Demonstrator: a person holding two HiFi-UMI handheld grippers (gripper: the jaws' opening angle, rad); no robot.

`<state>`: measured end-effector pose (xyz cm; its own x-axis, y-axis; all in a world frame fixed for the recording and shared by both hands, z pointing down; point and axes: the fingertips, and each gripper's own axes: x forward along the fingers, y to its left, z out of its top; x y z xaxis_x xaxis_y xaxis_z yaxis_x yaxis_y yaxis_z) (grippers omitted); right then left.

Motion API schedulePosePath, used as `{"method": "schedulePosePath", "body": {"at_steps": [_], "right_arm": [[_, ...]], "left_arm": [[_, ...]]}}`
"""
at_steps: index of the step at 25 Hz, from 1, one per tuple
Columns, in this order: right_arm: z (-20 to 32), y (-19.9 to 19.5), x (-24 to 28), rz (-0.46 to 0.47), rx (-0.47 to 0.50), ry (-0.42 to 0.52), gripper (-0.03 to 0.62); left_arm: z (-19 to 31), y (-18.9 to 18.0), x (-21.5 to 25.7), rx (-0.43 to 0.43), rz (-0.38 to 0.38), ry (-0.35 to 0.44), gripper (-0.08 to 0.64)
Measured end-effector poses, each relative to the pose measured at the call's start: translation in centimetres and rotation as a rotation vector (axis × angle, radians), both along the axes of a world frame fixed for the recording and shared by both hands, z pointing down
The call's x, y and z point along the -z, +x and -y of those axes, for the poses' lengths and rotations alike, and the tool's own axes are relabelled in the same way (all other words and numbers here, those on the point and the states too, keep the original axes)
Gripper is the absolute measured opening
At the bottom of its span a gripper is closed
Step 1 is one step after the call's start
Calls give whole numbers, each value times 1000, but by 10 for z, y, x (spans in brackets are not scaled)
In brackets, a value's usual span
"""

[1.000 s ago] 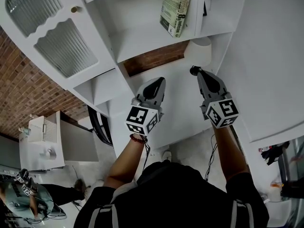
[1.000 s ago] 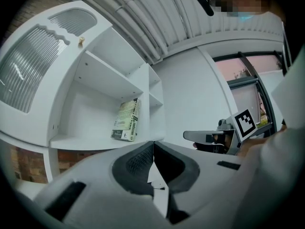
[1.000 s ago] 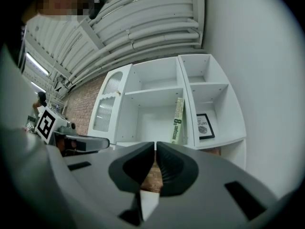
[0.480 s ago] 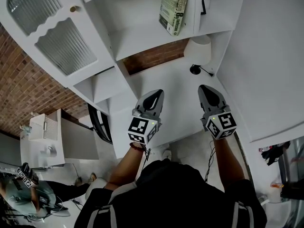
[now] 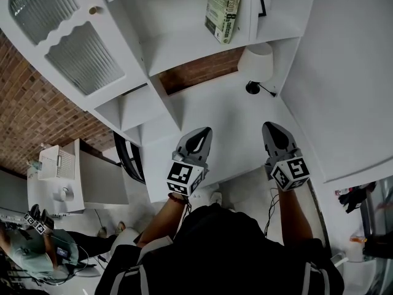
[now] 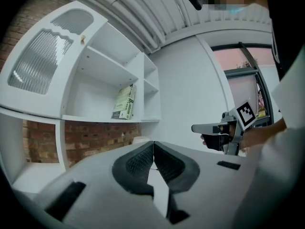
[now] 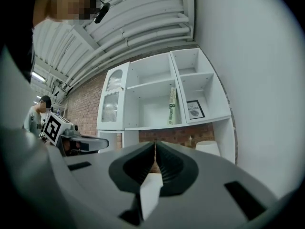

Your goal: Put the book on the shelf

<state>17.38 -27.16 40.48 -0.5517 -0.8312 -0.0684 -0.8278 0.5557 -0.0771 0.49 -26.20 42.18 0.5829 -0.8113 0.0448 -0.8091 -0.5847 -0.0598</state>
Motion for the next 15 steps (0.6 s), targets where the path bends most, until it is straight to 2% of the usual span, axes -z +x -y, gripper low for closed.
{"method": "schedulePosePath", "body": {"at_steps": [8, 15], "right_arm": [[-24, 14, -32, 1, -30, -56, 37], [-39, 20, -50, 16, -51, -110, 37]], "left_arm": [[-12, -4, -27, 7, -6, -63, 18], [-15, -16, -37, 27, -20, -71, 18]]}}
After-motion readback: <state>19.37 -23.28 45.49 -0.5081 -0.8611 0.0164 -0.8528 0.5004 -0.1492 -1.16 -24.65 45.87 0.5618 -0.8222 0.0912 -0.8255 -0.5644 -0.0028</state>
